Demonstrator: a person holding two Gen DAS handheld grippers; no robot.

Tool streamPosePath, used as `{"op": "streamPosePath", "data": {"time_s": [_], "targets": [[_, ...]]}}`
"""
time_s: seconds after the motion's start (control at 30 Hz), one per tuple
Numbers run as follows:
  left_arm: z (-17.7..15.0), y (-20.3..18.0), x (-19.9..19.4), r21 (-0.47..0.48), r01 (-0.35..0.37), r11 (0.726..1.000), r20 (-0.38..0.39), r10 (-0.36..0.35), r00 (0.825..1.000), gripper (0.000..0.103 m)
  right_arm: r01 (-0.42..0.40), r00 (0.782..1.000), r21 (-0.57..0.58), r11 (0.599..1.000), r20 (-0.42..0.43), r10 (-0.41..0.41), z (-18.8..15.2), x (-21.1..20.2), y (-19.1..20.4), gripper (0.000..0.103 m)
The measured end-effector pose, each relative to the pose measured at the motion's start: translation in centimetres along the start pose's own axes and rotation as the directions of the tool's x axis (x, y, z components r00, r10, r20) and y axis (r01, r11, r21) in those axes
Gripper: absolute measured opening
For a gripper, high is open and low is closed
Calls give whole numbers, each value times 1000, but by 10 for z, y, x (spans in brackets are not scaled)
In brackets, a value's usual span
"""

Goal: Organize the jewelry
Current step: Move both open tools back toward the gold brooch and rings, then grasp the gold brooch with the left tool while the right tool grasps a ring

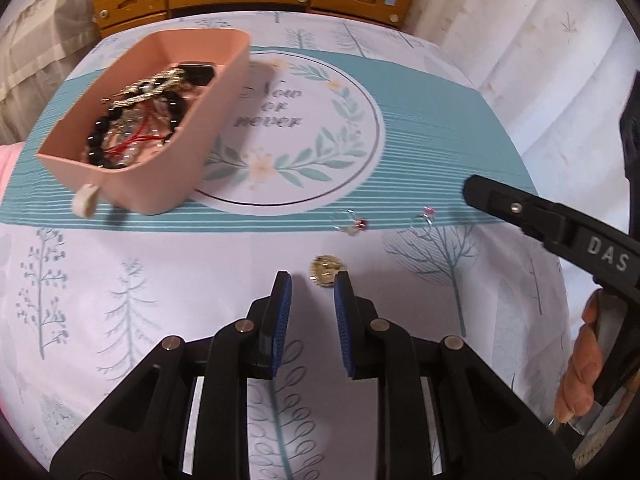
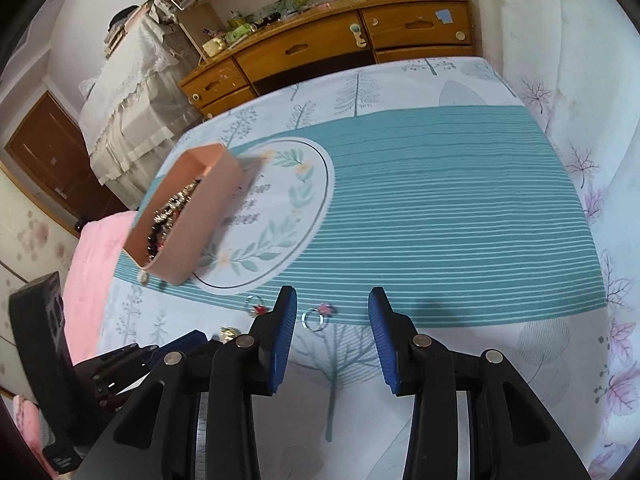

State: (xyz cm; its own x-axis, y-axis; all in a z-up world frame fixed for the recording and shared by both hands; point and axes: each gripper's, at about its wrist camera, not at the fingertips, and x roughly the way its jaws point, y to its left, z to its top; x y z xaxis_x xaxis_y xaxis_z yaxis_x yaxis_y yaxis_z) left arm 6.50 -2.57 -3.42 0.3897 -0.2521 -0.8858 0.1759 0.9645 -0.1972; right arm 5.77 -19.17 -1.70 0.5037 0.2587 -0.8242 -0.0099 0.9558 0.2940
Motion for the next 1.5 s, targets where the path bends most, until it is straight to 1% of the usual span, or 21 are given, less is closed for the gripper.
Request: {"op": "streamPosePath", "data": {"time_s": [0.07,0.1,0.13,0.2,0.23,0.43,0.63,0.67,0.73,0.77,0.8,0.83,0.87,1.1,1.3,1.4,1.5], "targets": [[0,-4,3,12,6,1000,-2,-6,1000,19,-2,1000,5,1000,-9,2,0,8,-1,39],[0,-5,3,18,4,1000,2,-5,1000,21,-2,1000,6,1000,-12,2,0,10,-2,39],[1,-7,4,26,1,1000,7,-2,1000,24,-2,1000,8,1000,-14,2,0,13,-3,39],[1,-9,5,33,5,999,12,-6,1000,36,-4,1000,9,1000,-15,4,0,16,-5,39],[1,-9,5,33,7,999,15,-8,1000,37,-6,1000,9,1000,-16,6,0,17,-5,39],[2,-15,8,64,-25,998,34,23,999,37,-14,1000,-6,1000,-23,14,-4,22,-1,39],[-2,-29,13,141,-102,985,67,94,993,37,-20,999,-11,1000,-34,19,-8,26,0,39],[-2,-31,13,150,-112,982,74,102,992,37,-20,999,-12,1000,-34,19,-8,26,0,39],[-2,-33,14,157,-108,982,82,96,992,33,-17,999,-16,1000,-31,17,-9,26,0,39],[-2,-33,14,161,-106,981,84,94,992,29,-17,999,-18,1000,-31,17,-10,26,0,39],[-3,-34,14,166,-105,980,89,92,992,21,-18,999,-18,1000,-32,18,-10,26,-2,39],[-3,-35,13,172,-104,980,92,89,992,18,-18,999,-18,1000,-34,17,-11,27,-1,39],[-3,-35,13,173,-102,980,92,88,992,17,-17,999,-18,1000,-37,16,-11,28,-2,39],[-8,-25,7,137,-88,987,102,74,992,17,-31,999,-50,998,-45,29,-14,30,1,39],[-13,-13,-9,110,-96,989,137,81,987,17,-41,997,-122,992,-66,33,-19,38,17,39],[-15,-9,-13,102,-88,991,145,72,987,17,-46,997,-154,987,-67,36,-22,41,26,39],[-15,-7,-15,94,-73,993,148,59,987,17,-49,997,-163,985,-63,39,-22,44,32,39]]}}
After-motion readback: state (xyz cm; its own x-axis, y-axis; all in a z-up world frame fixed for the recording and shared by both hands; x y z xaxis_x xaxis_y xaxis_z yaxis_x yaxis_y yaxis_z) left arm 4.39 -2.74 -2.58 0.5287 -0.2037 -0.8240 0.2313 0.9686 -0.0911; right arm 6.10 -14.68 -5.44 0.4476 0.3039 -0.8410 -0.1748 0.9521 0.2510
